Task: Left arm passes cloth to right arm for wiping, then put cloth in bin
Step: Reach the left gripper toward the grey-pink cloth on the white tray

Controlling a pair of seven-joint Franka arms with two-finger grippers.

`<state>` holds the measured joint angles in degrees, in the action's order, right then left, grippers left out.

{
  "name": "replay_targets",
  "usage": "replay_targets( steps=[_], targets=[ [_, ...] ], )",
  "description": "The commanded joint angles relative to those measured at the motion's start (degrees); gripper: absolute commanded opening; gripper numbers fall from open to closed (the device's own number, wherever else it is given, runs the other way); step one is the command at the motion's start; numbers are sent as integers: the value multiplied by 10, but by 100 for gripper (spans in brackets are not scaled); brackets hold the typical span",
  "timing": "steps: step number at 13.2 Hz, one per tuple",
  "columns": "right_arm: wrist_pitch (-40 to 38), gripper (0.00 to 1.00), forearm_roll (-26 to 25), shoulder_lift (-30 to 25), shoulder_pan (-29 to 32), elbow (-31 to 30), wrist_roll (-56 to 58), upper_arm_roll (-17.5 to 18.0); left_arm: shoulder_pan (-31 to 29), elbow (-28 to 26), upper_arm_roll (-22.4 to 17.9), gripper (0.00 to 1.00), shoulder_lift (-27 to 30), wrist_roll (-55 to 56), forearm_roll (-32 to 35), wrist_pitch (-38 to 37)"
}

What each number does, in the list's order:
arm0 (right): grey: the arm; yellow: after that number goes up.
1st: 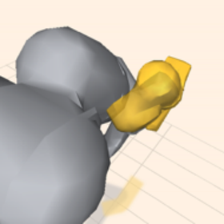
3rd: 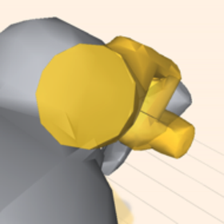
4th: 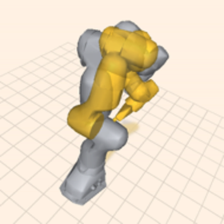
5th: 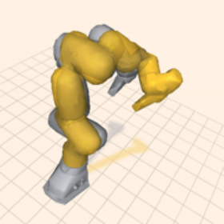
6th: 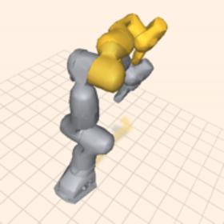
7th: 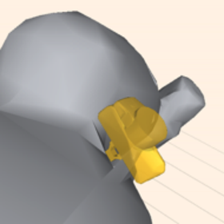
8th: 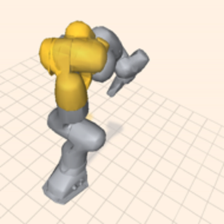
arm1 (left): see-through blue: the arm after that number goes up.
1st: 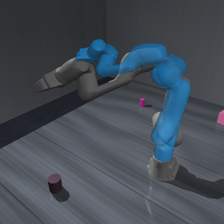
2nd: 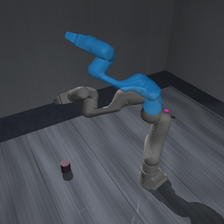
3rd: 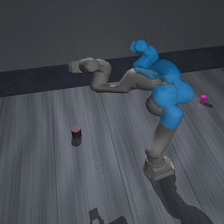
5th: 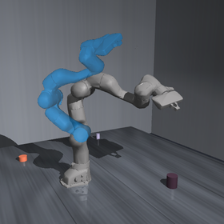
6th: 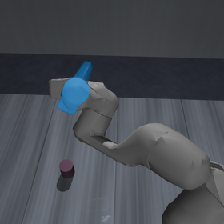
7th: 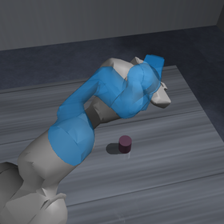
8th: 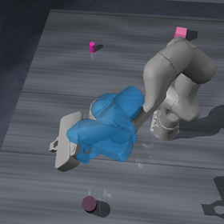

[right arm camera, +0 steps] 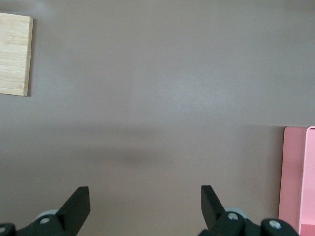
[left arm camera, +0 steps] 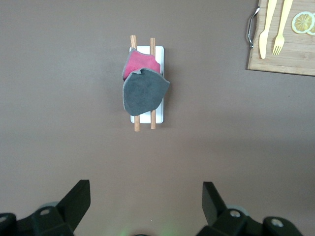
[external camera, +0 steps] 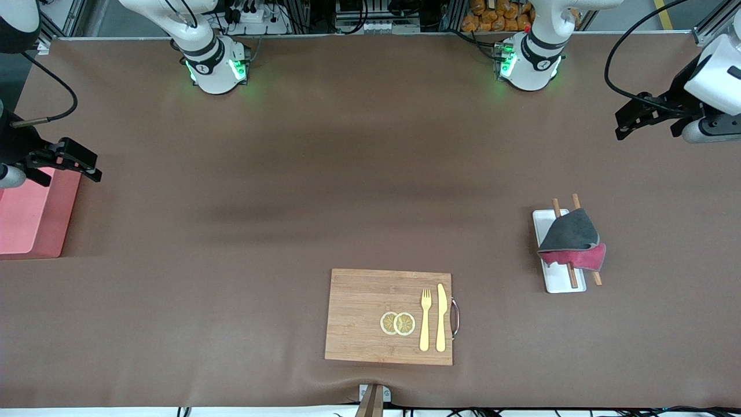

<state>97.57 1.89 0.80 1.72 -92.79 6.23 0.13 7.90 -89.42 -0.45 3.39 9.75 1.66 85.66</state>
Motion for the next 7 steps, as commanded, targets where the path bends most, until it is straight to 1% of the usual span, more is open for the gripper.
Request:
replay_targets(
  steps=[1, 5, 6, 7],
  targets=[
    [2, 100, -5, 3, -1, 3, -6, 0, -2, 10, -2, 100, 7, -10, 11, -16],
    [2, 100, -5, 3, -1, 3, -6, 0, -6, 12, -3, 100, -7, -10, 11, -16],
    [2, 100, -5, 3, -1, 3, -6, 0, -8, 9, -3, 100, -16, -14, 11, -15],
    [2, 100, -5, 3, -1, 3, -6, 0, -10, 9, -3, 100, -39, -15, 11, -14]
  ],
)
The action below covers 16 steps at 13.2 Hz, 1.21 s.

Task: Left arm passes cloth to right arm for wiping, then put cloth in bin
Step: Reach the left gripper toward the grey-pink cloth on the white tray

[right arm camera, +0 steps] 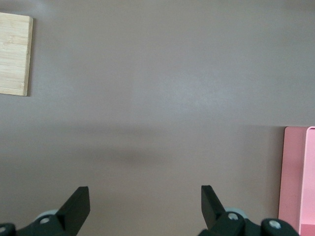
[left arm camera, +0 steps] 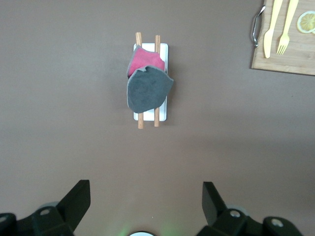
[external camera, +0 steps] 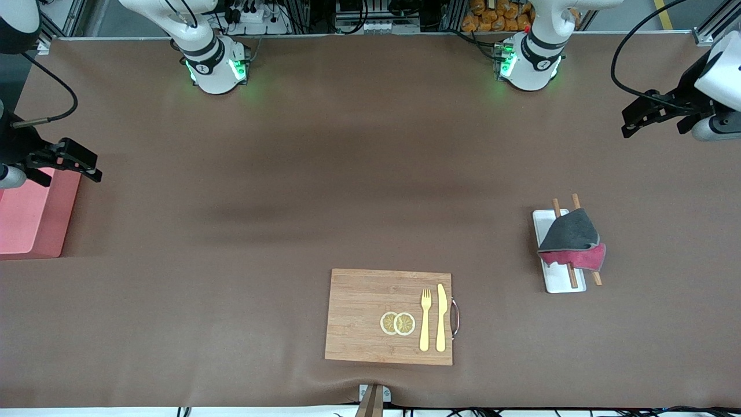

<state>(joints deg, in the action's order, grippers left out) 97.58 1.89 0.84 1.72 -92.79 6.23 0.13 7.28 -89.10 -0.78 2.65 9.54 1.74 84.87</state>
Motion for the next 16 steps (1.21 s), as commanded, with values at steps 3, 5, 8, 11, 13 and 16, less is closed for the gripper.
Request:
replay_targets(
  steps=[3, 5, 8, 11, 13, 16],
  targets=[
    [2, 100, -4, 4, -1, 2, -7, 0, -10, -18, 1, 100, -86, -12, 36, 56],
    [2, 100, -4, 5, -1, 2, -7, 0, -31, -38, 2, 100, -117, -11, 34, 120],
    [2, 100, -4, 6, -1, 2, -7, 0, -38, -37, 2, 100, -176, -14, 29, 180],
    [2, 100, -2, 7, -3, 2, -8, 0, -37, -33, 3, 100, -237, -14, 28, 236],
    [-2, 100, 1, 7, -3, 2, -10, 0, -38, -33, 3, 100, -267, -14, 28, 262],
    [-8, 100, 3, 14, -5, 2, -52, 1, -41, -31, 3, 100, -293, -16, 28, 275]
  ],
)
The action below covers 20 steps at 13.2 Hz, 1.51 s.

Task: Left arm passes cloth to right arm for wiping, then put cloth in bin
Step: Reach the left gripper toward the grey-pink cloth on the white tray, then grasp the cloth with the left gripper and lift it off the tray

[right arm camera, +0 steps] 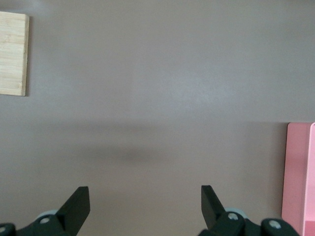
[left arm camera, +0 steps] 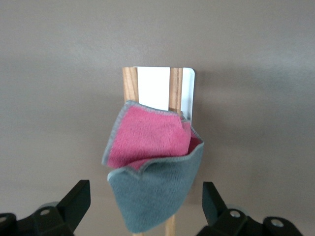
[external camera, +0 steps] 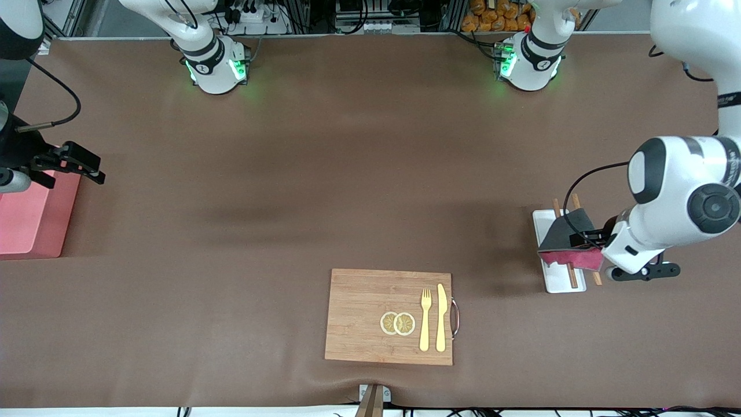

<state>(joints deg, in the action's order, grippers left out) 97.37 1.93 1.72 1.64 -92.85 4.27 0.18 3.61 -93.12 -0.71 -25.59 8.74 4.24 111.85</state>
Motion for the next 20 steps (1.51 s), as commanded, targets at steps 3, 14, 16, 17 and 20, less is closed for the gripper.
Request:
replay_targets(
  steps=[3, 14, 16, 17, 20],
  targets=[
    [-7, 100, 4, 13, -9, 3, -59, 1, -6, 8, 2, 100, -27, -10, 3, 14],
    [-47, 100, 107, 27, -9, 3, -171, 1, -23, 9, 3, 39, -41, -27, 3, 18],
    [-53, 100, 121, 27, -12, 5, -203, 1, -23, 9, 3, 16, -39, -28, 3, 18],
    [-58, 100, 125, 27, -15, 5, -210, 1, -23, 9, 4, 6, -36, -28, 3, 16],
    [-76, 100, 170, 27, -11, 6, -255, 1, -21, 9, 5, 0, -17, -27, 3, 7]
  ],
)
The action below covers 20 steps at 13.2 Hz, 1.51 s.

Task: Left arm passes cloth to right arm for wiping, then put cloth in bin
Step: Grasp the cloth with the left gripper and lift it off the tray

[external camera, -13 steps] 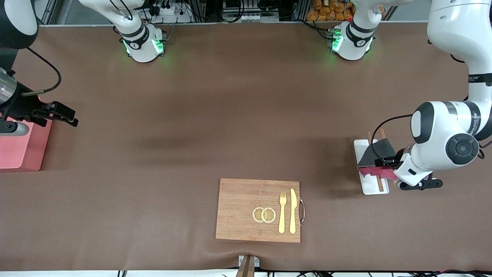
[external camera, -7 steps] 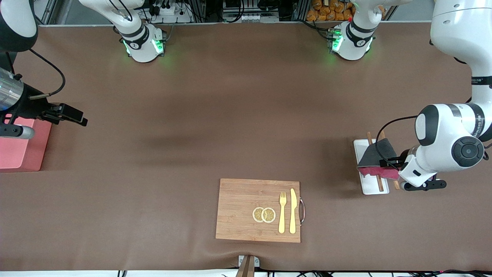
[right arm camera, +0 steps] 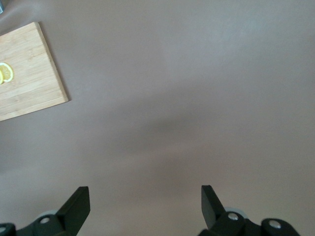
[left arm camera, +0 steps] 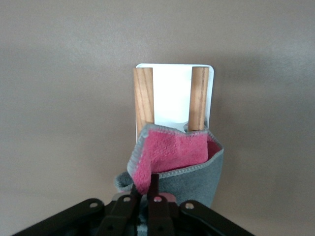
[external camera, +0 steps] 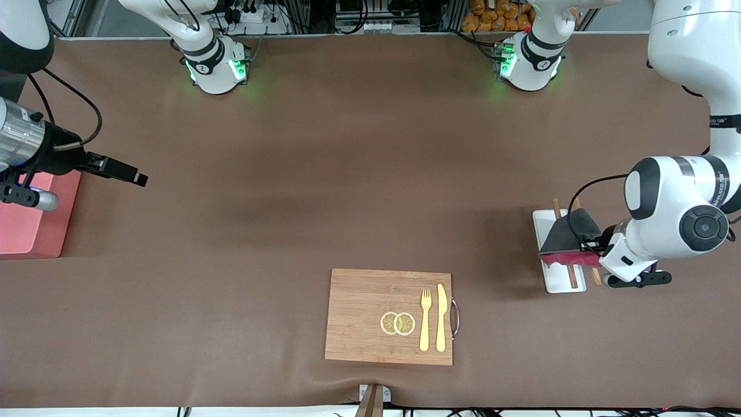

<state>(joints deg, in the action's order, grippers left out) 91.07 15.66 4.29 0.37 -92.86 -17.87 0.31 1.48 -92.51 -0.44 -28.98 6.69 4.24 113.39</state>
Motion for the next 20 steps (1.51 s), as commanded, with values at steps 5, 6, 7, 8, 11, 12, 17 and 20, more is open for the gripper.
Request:
replay_targets(
  steps=[5, 6, 7, 8, 11, 12, 17, 20],
  targets=[
    [-17, 100, 70, 3, -27, 9, -143, -1, 4, 28, 32, 0, 67, 3, -38, -75],
    [-17, 100, 91, 11, -30, 12, -173, -1, 5, 46, 33, 0, 68, 7, -71, -95],
    [-17, 100, 117, 18, -34, 19, -209, -1, 7, 60, 33, 0, 69, 19, -108, -112],
    [-17, 100, 139, 29, -43, 28, -248, -1, 12, 68, 34, 0, 69, 42, -129, -126],
    [-12, 100, 163, 57, -88, 38, -354, -1, 21, 80, 80, 0, 81, 145, -136, -131],
    [-11, 100, 186, 69, -99, 45, -390, -1, 21, 81, 104, 0, 82, 198, -136, -131],
    [-3, 100, 306, 140, -136, 65, -465, -1, 29, 108, 217, 0, 73, 427, -137, -94],
    [37, 100, 351, 161, -152, 65, -525, -1, 67, 108, 230, 0, 72, 517, -139, -45]
  ],
)
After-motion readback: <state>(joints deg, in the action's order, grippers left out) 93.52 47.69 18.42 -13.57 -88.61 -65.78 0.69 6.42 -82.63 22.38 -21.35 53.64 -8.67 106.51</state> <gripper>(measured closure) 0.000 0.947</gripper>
